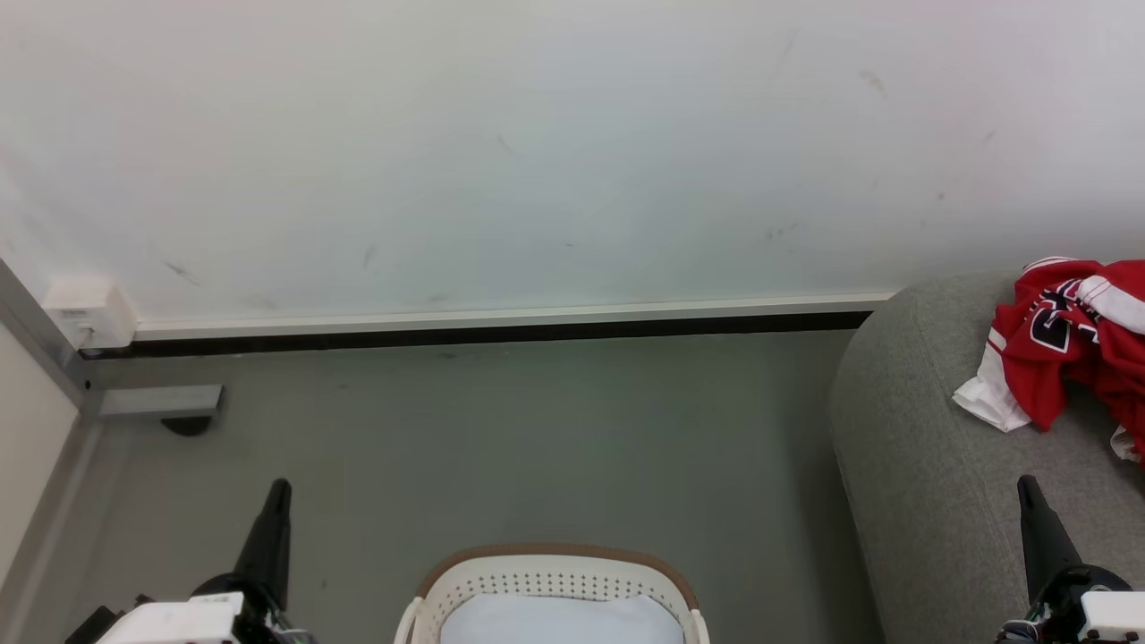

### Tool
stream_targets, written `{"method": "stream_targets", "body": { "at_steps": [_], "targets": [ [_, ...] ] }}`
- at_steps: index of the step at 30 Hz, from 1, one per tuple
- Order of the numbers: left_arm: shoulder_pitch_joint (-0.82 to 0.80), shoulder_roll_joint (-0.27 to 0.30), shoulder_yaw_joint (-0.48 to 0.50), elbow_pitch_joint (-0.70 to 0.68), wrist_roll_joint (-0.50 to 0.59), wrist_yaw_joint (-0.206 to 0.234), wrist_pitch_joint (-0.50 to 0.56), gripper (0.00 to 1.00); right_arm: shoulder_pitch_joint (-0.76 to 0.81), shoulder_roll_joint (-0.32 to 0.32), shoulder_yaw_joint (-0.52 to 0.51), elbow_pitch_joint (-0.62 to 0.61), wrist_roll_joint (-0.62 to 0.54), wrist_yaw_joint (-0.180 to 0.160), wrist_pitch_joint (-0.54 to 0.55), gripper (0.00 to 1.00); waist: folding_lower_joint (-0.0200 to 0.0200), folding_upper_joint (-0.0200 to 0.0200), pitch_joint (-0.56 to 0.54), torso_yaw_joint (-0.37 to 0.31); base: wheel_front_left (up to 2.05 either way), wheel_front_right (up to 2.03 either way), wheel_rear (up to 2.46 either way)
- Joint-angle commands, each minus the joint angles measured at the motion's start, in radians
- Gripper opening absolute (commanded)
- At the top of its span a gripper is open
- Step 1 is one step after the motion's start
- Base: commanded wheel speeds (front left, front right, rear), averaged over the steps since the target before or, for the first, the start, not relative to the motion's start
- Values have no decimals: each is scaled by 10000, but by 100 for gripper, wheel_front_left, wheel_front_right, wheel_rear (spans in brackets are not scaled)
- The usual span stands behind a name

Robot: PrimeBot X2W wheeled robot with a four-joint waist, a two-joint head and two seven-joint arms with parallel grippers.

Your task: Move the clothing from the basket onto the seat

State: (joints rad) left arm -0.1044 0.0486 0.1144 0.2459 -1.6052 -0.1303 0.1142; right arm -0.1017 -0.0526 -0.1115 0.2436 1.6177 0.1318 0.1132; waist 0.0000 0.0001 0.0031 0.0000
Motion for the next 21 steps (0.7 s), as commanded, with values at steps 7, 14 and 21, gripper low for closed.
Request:
{"method": "stream_targets", "body": {
  "at_steps": [7, 14, 21],
  "targets": [
    [-84, 18, 25, -6, -140, -23, 33, 0, -122, 20, -47, 22, -69, -21, 25, 0, 0, -1, 0, 0, 0, 0, 0],
    [-84, 18, 25, -6, -141, -23, 32, 0, -122, 22, -50, 22, -71, -21, 28, 0, 0, -1, 0, 0, 0, 0, 0],
    [-84, 18, 24, -7, -142, -23, 32, 0, -123, 21, -52, 23, -74, -21, 32, 0, 0, -1, 0, 0, 0, 0, 0]
  ]
}}
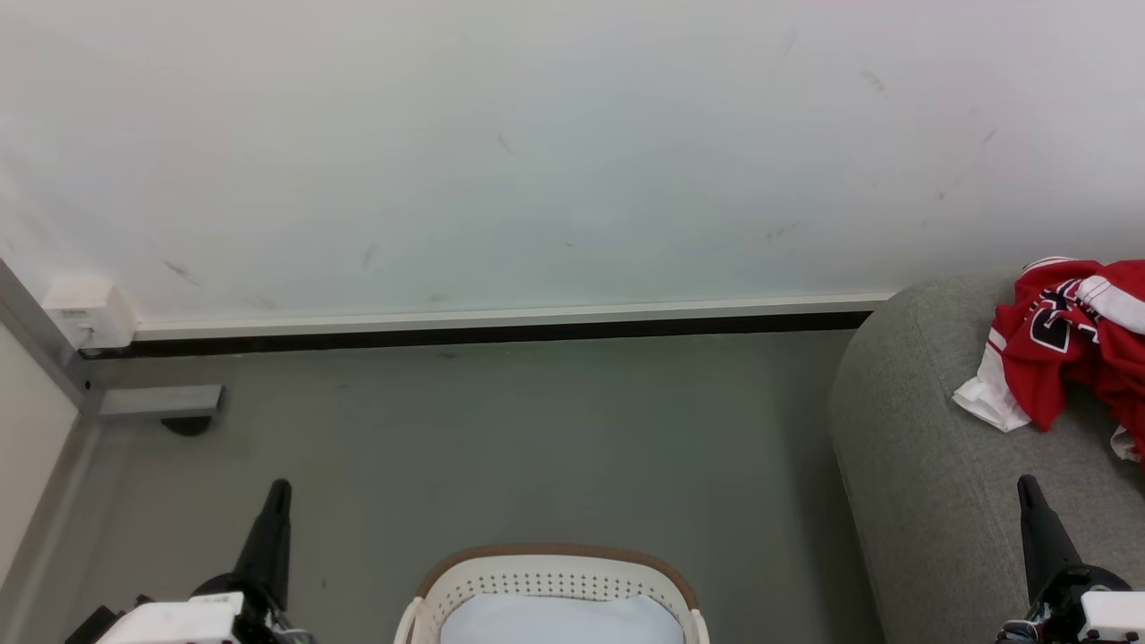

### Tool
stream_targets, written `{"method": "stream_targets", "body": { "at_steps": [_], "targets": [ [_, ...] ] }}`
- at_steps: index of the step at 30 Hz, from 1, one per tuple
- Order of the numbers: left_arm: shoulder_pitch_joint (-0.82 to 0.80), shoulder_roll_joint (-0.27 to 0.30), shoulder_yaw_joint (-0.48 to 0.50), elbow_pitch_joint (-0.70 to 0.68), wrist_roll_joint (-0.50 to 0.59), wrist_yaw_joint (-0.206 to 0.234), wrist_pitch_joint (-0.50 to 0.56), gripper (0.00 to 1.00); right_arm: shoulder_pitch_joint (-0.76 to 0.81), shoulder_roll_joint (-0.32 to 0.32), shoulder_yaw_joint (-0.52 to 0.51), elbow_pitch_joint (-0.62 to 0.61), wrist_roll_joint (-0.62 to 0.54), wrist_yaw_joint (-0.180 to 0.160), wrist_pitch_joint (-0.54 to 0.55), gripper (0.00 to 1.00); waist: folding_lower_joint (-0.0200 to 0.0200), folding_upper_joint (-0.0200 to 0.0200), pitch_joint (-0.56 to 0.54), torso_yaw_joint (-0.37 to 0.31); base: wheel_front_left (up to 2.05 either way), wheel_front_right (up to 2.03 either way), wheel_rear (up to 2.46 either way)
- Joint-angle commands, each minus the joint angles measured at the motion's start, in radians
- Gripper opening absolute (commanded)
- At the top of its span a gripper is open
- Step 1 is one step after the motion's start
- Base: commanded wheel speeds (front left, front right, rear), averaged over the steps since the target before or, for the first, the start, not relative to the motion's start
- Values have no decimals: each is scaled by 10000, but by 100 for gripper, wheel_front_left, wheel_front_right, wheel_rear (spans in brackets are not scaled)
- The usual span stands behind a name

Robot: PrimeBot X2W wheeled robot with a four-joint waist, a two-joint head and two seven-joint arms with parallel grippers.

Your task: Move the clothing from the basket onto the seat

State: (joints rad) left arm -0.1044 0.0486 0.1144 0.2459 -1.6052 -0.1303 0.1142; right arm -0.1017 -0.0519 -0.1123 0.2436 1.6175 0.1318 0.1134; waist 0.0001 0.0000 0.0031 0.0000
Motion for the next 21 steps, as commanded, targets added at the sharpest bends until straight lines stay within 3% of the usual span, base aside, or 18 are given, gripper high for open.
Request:
{"method": "stream_targets", "body": {
  "at_steps": [1, 21],
  "targets": [
    [-84, 18, 24, -7, -142, -23, 32, 0, -123, 14, -44, 23, -73, -21, 30, 0, -1, 0, 0, 0, 0, 0, 0],
    [-84, 18, 23, -7, -141, -23, 31, 0, -124, 14, -50, 23, -80, -21, 36, 0, -1, 0, 0, 0, 0, 0, 0]
  ]
}}
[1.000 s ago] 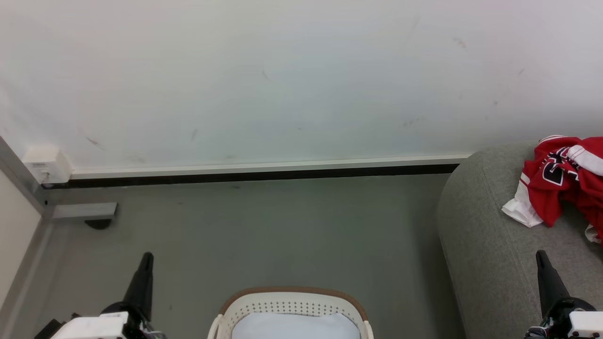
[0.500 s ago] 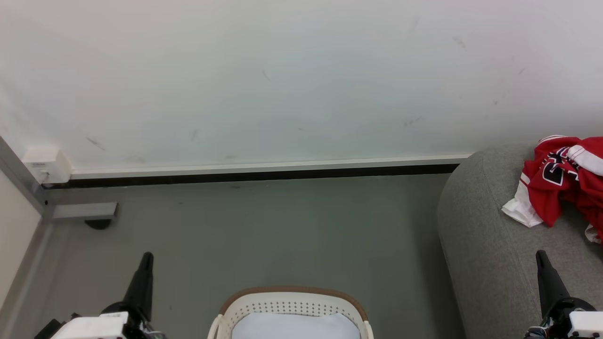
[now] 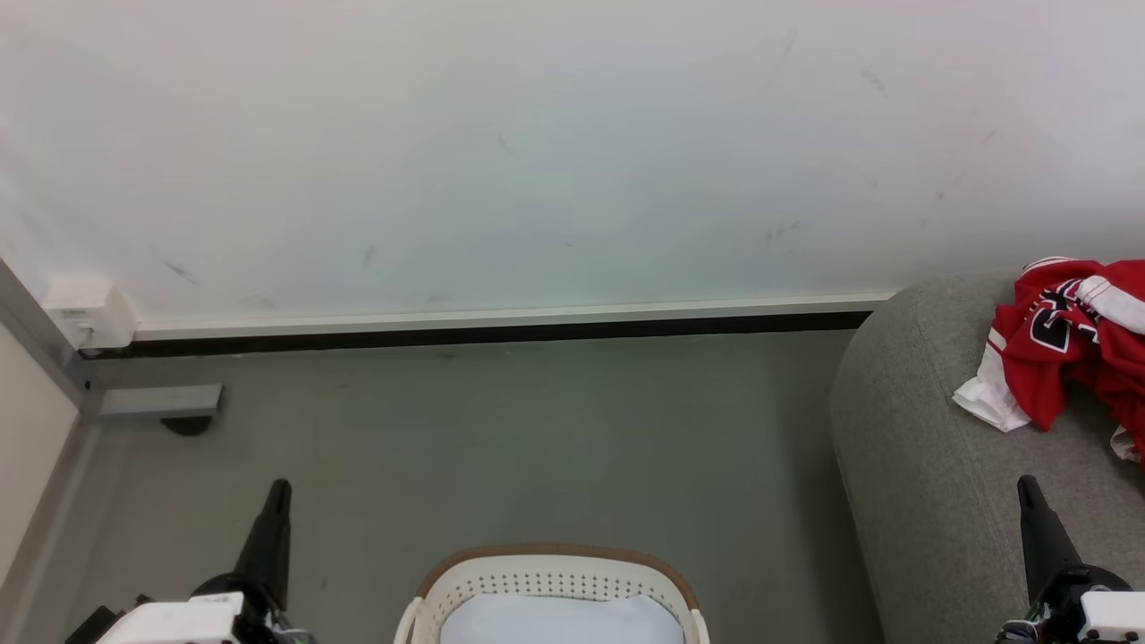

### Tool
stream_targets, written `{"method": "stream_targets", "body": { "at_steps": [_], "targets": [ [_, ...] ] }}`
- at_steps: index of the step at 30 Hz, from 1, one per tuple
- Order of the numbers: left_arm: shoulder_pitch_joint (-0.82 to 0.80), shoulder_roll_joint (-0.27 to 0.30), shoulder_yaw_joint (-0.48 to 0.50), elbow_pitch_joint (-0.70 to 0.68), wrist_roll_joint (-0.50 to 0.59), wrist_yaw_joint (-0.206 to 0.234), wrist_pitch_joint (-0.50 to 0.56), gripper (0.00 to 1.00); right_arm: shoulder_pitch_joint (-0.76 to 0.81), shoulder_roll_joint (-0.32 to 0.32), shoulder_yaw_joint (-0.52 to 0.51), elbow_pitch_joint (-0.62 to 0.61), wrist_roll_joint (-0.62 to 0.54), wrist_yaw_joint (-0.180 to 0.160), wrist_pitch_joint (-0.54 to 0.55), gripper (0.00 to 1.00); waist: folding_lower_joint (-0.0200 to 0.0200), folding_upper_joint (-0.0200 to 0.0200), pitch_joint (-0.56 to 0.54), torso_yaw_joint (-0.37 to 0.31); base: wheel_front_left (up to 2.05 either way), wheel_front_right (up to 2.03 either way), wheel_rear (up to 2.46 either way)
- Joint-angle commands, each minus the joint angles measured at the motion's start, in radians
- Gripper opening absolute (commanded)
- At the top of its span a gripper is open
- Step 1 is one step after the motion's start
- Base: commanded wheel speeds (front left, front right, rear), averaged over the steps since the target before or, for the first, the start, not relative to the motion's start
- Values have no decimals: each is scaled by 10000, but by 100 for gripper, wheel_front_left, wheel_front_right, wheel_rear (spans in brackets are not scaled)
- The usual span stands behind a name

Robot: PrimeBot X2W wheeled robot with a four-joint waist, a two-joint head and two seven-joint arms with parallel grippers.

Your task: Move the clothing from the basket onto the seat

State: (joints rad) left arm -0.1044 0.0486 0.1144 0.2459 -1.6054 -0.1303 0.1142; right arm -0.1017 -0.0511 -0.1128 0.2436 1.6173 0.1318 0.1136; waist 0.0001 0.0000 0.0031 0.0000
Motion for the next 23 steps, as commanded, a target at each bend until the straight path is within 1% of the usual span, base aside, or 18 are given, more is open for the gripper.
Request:
{"method": "stream_targets", "body": {
  "at_steps": [1, 23],
  "targets": [
    [-84, 18, 23, -7, -139, -23, 31, 0, -124, 7, -45, 23, -78, -21, 35, 0, -1, 0, 0, 0, 0, 0, 0],
    [-84, 18, 23, -6, -139, -23, 31, 0, -125, 9, -47, 24, -72, -21, 39, 0, -1, 0, 0, 0, 0, 0, 0]
  ]
}}
